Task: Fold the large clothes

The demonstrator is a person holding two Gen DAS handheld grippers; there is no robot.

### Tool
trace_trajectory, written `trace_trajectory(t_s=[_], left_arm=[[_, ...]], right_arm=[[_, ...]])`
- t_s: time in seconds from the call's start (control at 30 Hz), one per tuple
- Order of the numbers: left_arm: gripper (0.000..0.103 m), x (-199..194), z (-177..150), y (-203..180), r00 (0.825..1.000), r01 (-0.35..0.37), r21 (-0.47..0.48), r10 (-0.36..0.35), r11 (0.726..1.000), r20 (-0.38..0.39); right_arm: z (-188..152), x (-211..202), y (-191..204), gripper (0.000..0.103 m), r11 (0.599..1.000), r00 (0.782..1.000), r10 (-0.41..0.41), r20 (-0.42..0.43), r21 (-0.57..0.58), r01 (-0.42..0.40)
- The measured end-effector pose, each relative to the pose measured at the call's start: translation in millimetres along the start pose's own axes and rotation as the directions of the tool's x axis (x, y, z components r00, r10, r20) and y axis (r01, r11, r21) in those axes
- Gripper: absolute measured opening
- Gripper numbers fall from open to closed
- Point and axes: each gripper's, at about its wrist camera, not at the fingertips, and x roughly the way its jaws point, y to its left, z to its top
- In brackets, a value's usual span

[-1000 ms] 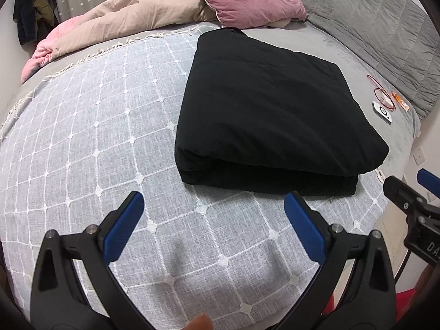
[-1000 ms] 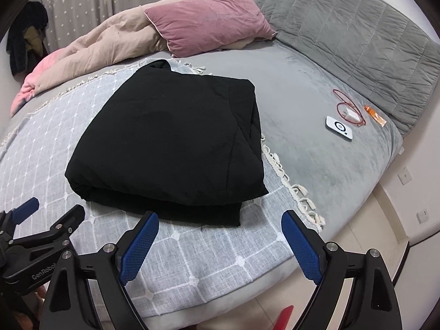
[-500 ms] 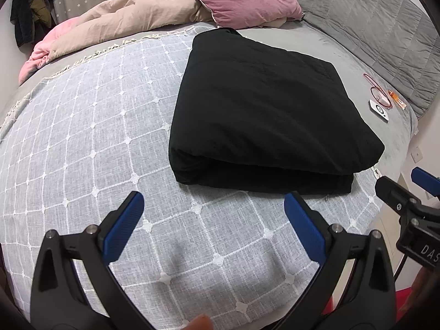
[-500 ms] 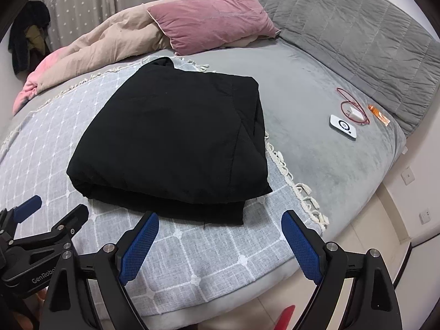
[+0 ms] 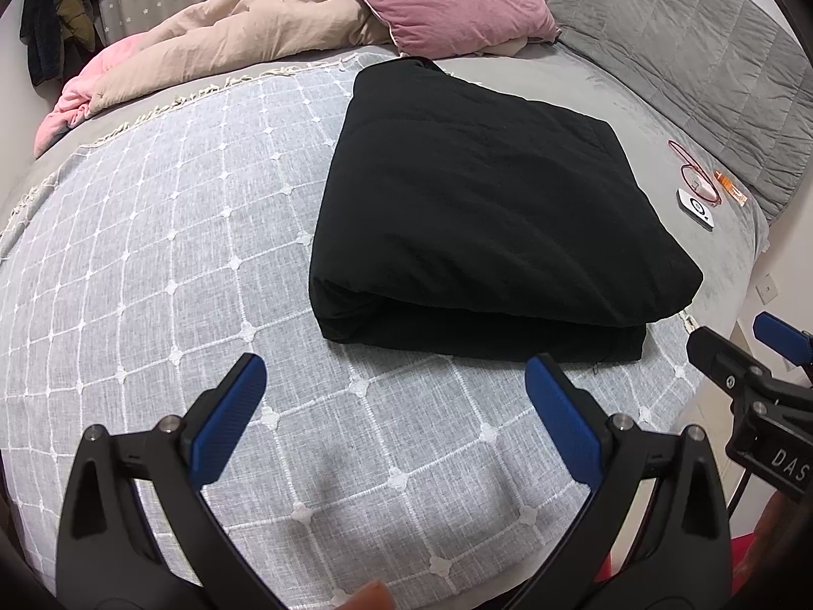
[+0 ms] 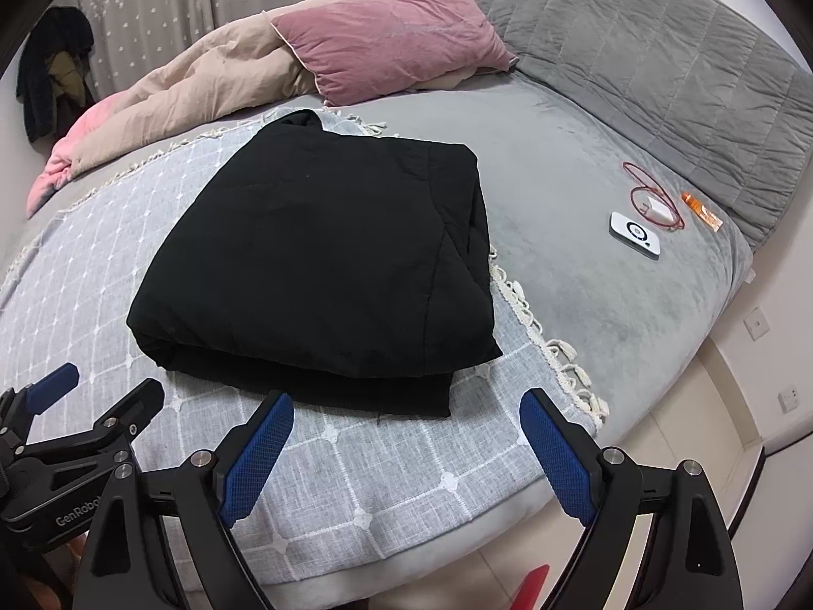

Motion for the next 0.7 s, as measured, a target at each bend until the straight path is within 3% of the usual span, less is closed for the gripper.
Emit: trace_trajectory(t_s=[0.7], left_arm=[[0.101, -2.5, 0.9, -6.1, 1.000, 0.005, 0.006, -0.005, 1.000, 0.005]], right_arm=[[-0.4, -1.3, -2.1, 0.092, 1.000, 1.000, 0.002, 0.001, 0.011, -0.002]])
